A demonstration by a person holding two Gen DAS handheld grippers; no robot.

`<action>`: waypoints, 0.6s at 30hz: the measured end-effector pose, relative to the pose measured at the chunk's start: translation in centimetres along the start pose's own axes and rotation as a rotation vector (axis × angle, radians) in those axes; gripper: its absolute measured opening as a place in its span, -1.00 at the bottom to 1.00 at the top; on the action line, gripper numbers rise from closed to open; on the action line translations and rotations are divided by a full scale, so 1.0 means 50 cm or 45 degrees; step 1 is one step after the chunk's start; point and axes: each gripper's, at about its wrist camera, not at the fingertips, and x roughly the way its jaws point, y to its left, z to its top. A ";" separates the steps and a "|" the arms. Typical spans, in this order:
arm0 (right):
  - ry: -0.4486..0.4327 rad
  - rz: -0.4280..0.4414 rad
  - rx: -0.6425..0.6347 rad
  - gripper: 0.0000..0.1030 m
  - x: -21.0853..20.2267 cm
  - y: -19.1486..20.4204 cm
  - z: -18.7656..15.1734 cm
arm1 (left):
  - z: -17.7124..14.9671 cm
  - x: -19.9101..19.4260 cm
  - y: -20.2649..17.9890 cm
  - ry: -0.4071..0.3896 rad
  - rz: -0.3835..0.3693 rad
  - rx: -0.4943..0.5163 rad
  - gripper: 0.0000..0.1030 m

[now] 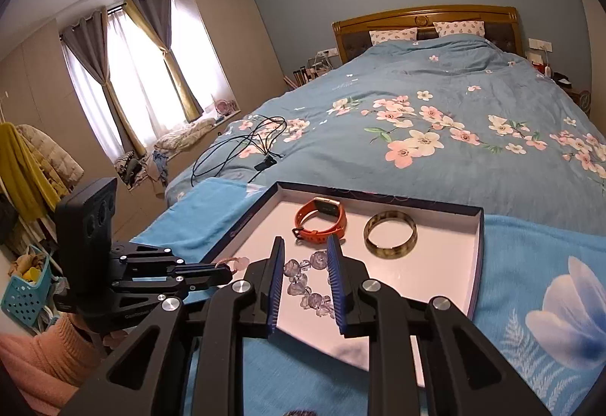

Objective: Organize jewelry
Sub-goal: 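Carry the pink charm and crystal bracelet over the box with both tools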

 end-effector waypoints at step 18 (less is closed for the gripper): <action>0.050 -0.001 0.002 -0.60 0.089 -0.023 0.035 | 0.036 0.069 0.024 0.058 0.032 -0.011 -0.93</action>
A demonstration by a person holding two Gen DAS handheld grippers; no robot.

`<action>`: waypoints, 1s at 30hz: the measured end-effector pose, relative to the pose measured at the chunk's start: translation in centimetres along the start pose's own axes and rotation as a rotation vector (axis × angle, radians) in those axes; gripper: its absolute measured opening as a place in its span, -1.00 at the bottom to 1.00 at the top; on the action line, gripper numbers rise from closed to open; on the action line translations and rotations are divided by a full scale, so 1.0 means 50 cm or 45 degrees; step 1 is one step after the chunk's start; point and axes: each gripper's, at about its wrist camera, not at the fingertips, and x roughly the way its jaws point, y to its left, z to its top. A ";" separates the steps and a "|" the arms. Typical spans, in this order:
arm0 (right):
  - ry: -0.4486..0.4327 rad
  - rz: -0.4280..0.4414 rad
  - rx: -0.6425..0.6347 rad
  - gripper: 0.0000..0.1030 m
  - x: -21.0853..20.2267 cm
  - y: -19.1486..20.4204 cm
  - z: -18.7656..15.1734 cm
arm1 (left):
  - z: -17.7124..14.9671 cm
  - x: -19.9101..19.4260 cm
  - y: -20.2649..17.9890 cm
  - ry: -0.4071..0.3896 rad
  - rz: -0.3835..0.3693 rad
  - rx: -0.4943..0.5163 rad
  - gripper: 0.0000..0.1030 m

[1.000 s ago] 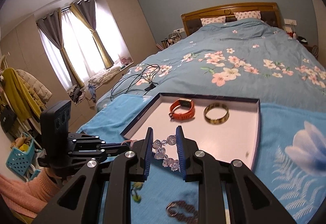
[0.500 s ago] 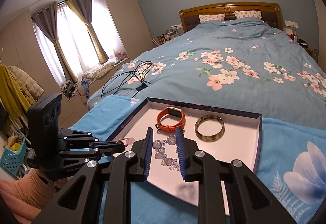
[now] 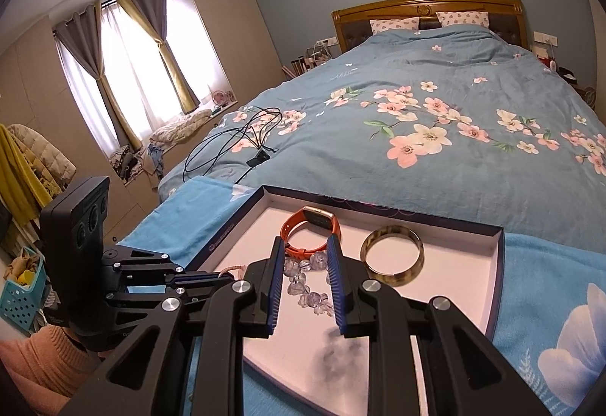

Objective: Organize jewelry
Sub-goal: 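Carry the pink charm and crystal bracelet over the box with both tools, then lower the crystal bracelet and pink charm into the box and open both tools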

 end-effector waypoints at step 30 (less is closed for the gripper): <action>0.187 -0.101 -0.052 -0.60 0.074 -0.077 -0.033 | 0.026 0.092 0.031 0.125 0.026 -0.007 -0.93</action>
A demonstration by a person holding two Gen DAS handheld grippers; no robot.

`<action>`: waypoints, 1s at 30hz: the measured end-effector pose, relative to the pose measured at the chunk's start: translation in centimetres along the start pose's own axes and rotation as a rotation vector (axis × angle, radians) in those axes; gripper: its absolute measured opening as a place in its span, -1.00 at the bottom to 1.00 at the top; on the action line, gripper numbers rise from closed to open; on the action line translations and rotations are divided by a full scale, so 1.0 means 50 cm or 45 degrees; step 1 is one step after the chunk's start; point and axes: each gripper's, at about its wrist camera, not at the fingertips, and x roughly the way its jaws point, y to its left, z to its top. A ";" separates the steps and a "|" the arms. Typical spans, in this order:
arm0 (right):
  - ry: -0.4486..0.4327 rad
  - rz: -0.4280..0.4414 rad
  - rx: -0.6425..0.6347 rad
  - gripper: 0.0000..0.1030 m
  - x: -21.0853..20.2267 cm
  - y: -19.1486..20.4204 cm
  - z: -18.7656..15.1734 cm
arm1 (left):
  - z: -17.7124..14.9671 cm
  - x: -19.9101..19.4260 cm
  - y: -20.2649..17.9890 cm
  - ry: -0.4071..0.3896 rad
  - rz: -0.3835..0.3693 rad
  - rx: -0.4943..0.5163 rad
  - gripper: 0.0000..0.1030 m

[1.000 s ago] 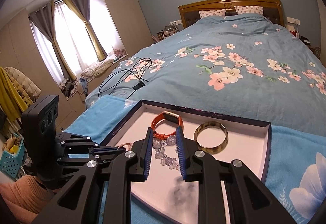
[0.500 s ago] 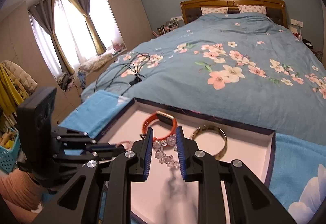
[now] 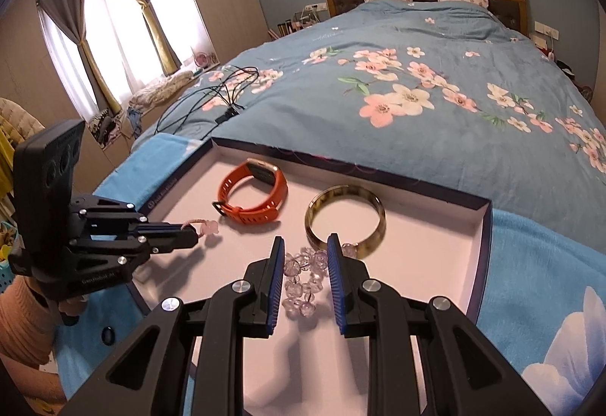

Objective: Organize jewelry
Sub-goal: 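Lower the crystal bracelet and pink charm into the box and open both tools, then grasp the purple beaded bracelet with the right tool while the left tool approaches the black ring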

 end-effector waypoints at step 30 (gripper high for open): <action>-0.117 -0.021 -0.031 -0.22 -0.145 0.071 -0.086 | -0.078 -0.177 -0.014 -0.262 0.135 0.005 -0.13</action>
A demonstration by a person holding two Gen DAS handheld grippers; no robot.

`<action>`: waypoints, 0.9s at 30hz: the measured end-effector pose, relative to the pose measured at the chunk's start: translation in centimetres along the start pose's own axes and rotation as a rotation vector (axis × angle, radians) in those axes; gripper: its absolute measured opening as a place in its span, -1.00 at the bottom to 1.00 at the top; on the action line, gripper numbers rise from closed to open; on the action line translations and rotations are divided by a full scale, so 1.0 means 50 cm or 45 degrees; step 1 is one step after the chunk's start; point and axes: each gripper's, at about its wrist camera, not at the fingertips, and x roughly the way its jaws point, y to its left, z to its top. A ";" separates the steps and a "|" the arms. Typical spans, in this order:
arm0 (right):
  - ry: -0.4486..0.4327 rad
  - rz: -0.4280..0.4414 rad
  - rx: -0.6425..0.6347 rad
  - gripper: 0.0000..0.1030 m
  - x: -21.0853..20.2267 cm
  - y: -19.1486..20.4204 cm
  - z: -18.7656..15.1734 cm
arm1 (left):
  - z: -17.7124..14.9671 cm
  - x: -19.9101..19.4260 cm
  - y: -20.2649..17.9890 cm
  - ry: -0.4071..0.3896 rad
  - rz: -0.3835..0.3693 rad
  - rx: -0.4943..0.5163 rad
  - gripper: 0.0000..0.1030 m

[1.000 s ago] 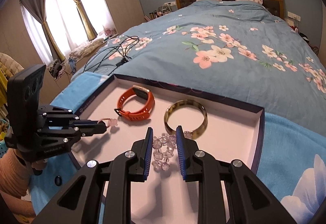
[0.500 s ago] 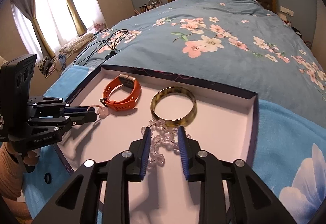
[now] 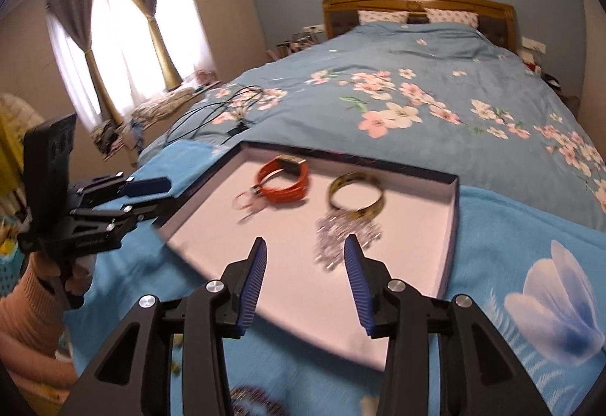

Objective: Organize jewelry
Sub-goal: 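Grasp the purple beaded bracelet with the right tool while the left tool approaches the black ring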

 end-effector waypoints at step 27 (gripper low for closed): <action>0.199 -0.067 0.069 -0.87 -0.047 0.009 -0.202 | -0.186 -0.083 -0.061 0.096 -0.058 0.026 -0.05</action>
